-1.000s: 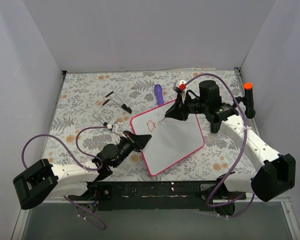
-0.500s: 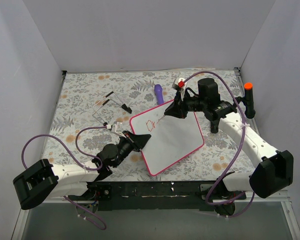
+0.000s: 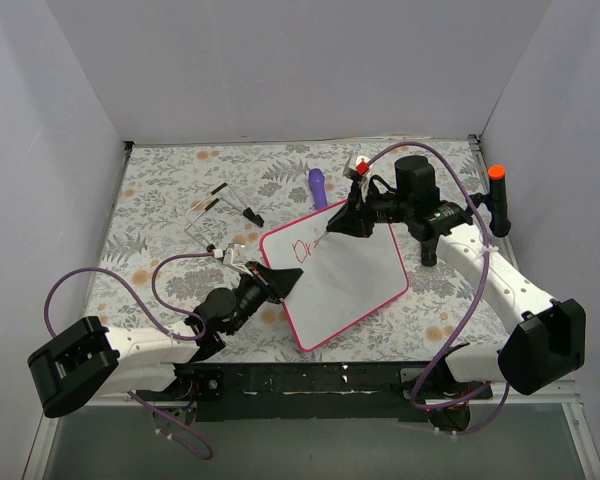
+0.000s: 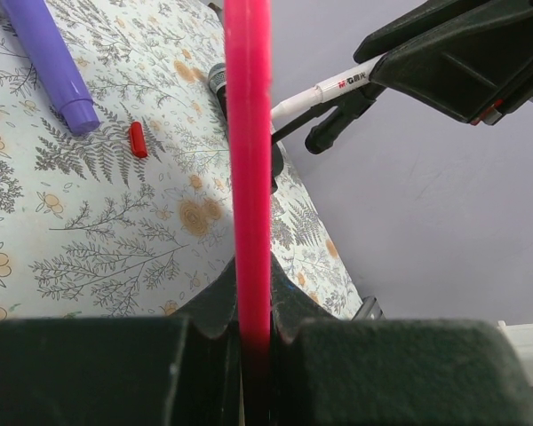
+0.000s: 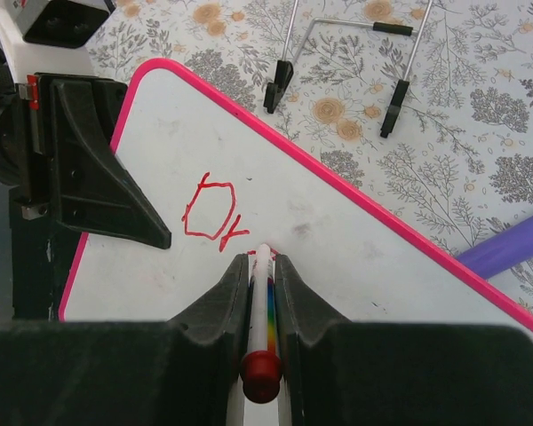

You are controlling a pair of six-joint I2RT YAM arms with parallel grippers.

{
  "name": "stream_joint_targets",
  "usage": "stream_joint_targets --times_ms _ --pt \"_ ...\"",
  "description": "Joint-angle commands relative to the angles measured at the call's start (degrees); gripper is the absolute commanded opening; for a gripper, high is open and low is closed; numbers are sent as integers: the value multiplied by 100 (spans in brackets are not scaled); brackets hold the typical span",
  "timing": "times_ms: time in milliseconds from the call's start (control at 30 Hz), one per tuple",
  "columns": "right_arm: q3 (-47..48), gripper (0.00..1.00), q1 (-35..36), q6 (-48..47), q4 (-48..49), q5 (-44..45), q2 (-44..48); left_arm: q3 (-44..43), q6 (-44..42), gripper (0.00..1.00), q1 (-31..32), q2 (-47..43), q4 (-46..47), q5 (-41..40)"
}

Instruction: Write a sentence on the whiteboard

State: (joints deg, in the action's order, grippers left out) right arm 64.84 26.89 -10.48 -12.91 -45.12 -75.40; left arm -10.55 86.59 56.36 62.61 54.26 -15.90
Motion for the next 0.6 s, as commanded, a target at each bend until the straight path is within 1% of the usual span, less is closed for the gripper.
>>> stream_joint_targets --times_ms 0,200,567 --pt "3 1 61 55 289 -216 -2 -132 86 0 15 -82 973 114" --pt "-103 1 97 -33 210 -234 60 -167 69 0 15 -73 946 114" --pt "-367 1 114 -226 25 -6 218 -123 43 0 7 -214 876 78"
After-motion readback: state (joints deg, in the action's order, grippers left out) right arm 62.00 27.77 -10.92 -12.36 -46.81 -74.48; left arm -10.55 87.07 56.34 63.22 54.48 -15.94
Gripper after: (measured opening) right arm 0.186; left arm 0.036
